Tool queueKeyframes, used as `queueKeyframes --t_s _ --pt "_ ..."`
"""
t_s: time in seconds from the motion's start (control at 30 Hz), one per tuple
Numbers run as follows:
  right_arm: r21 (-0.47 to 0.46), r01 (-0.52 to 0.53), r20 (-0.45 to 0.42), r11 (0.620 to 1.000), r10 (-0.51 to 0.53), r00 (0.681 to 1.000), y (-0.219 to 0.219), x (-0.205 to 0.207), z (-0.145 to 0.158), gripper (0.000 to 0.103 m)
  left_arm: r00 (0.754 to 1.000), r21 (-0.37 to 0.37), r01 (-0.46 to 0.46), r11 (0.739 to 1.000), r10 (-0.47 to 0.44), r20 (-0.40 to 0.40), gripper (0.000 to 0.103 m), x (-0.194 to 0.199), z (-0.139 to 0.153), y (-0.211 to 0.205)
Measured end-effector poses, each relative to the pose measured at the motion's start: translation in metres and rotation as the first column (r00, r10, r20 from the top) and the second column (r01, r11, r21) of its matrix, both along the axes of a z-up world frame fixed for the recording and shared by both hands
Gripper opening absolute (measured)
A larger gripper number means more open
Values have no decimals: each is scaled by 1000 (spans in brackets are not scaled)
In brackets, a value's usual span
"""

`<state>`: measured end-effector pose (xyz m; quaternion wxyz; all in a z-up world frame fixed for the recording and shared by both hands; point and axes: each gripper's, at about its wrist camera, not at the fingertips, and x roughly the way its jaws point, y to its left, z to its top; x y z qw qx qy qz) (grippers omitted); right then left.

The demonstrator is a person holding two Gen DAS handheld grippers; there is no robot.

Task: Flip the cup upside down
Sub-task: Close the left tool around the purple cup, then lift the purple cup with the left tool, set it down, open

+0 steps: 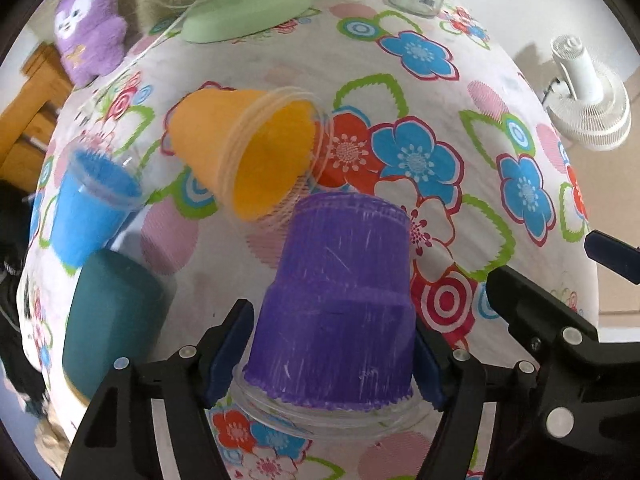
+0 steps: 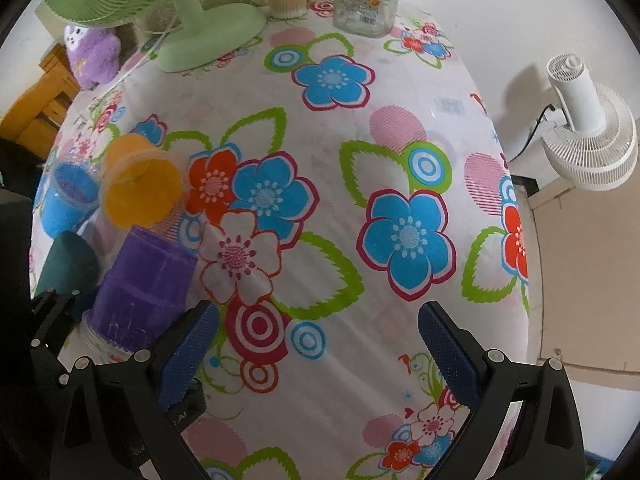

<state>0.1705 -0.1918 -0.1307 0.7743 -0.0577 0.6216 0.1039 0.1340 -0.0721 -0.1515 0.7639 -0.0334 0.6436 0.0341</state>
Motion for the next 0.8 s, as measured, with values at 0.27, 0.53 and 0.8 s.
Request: queueKeyframes --t_s 0.27,0.53,0.8 --pt "14 -91 -5 996 91 996 11 -21 11 101 982 -30 -190 981 190 10 75 -45 7 3" --pt "-3 -182 -22 983 182 983 24 -45 5 101 959 -39 -281 959 282 4 75 -74 3 6" --pt "-9 -181 -30 983 180 983 25 -62 1 101 952 -71 -305 950 307 20 75 -89 -8 6"
